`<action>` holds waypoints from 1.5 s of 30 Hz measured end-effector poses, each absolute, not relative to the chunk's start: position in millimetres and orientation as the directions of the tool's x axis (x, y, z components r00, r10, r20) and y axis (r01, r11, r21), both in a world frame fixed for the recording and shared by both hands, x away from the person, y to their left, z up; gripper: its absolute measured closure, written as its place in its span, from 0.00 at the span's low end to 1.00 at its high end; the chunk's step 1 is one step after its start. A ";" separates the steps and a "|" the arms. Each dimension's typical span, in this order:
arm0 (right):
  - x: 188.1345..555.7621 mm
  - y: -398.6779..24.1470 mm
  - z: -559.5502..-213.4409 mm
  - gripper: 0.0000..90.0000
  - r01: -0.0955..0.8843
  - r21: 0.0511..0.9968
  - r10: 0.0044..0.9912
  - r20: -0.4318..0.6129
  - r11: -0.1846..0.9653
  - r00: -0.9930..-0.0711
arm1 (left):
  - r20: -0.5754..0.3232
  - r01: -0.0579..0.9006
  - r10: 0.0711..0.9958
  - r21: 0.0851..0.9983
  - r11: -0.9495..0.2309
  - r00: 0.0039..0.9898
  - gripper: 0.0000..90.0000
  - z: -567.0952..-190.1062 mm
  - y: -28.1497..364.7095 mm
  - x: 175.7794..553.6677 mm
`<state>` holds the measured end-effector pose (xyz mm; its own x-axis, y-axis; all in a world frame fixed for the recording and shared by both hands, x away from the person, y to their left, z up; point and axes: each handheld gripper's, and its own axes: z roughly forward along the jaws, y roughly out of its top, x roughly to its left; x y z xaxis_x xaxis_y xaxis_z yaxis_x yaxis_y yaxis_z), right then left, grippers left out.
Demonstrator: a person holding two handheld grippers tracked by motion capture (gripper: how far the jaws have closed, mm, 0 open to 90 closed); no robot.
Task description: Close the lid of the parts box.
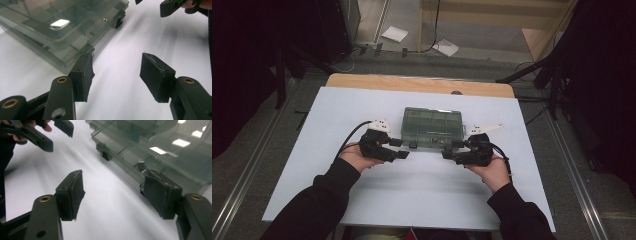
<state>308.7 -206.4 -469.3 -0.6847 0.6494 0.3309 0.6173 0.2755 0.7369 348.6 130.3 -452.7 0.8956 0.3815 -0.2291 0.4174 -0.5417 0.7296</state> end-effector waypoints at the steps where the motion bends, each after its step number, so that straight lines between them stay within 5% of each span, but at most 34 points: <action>1: 307.4 -206.2 -470.2 0.36 0.616 0.737 0.648 0.329 0.279 -0.687 | -0.225 0.416 0.383 0.728 -0.545 0.896 0.48 -452.9 132.2 347.3; 4: 303.3 -204.6 -472.0 0.33 0.606 0.739 0.639 0.319 0.295 -0.700 | -0.218 0.405 0.375 0.732 -0.548 0.901 0.40 -455.4 137.1 344.1; 21: 279.2 -210.9 -478.9 0.28 0.587 0.744 0.633 0.293 0.319 -0.716 | -0.115 0.334 0.370 0.721 -0.607 0.922 0.40 -464.5 166.4 315.1; 45: 254.9 -234.0 -484.9 0.28 0.614 0.730 0.665 0.300 0.302 -0.684 | -0.134 0.390 0.432 0.711 -0.586 0.892 0.40 -470.1 210.3 295.3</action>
<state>254.9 -234.0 -484.9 -0.6839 0.6650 0.3001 0.6137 0.3019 0.7295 295.3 210.3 -470.1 0.8921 0.4315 -0.1337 0.3898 -0.5857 0.7106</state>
